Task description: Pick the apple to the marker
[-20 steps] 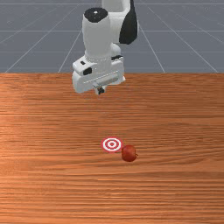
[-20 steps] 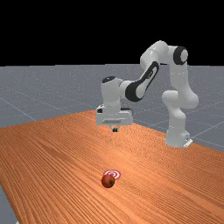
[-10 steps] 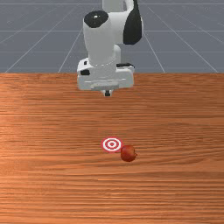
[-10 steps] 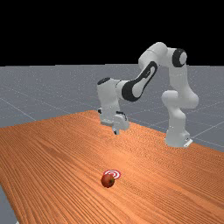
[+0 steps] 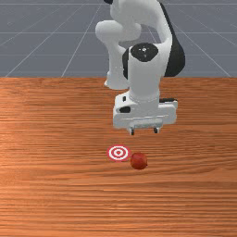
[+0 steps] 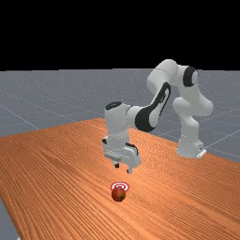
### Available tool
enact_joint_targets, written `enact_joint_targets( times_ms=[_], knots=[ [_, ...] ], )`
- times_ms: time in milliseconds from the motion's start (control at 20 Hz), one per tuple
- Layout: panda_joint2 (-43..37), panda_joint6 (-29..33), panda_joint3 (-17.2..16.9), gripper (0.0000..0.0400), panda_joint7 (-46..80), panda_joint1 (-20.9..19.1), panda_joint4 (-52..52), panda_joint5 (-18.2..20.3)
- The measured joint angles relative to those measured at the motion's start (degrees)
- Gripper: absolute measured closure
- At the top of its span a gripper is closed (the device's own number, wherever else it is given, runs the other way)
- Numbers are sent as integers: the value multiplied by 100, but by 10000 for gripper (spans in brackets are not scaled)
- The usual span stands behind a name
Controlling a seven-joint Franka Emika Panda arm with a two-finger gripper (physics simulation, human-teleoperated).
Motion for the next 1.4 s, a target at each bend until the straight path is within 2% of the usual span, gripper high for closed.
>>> enact_joint_targets(
  times_ms=[150,450,600,850,900,1100,1200,1300,1400],
  knots=[
    [629,51,22,12,57,-10,582,26],
    [2174,-299,5,1,133,-192,2255,17],
    [2298,-517,-52,0,189,-214,2358,-32],
    [1943,-482,-92,0,191,-189,1803,-53],
    [1928,-476,-84,131,192,-178,1765,-49],
    [1865,-508,-87,140,198,-169,1662,-51],
    [1482,-365,-108,140,177,-139,951,-47],
    [1031,292,-193,141,142,-111,71,-54],
    [844,636,-250,141,142,-118,-306,-50]
  ],
)
